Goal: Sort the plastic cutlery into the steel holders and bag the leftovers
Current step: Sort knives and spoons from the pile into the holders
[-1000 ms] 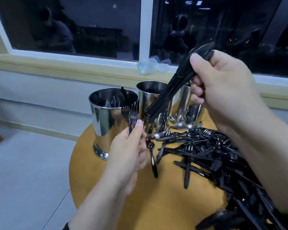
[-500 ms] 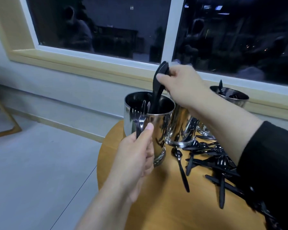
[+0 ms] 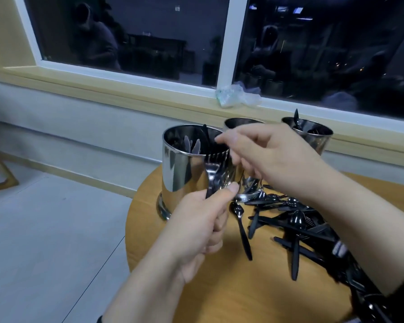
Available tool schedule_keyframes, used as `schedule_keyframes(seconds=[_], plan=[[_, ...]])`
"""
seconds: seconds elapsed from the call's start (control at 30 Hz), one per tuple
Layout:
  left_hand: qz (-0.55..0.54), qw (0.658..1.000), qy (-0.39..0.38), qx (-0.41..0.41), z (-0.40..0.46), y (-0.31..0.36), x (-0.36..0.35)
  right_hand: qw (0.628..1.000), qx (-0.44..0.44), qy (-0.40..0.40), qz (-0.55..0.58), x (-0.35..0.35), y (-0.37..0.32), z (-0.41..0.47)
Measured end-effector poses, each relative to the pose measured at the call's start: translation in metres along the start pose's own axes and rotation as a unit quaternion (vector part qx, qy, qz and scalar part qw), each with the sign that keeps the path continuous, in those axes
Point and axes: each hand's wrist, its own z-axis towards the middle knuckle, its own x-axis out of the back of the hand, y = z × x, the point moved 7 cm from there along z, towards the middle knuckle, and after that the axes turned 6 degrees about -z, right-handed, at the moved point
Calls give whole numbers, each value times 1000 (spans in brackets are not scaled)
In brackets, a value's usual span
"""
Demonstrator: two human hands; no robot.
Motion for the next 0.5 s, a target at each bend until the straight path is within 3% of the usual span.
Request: schedule_keyframes(seconds=[0.3,0.5], plan=[[58,993,-90,42,1,-17,-50,997,-16,-26,-65,31,38,-36],[15,996,-22,-81,13,-1,-55,993,-33,70,-89,66,56,-34]])
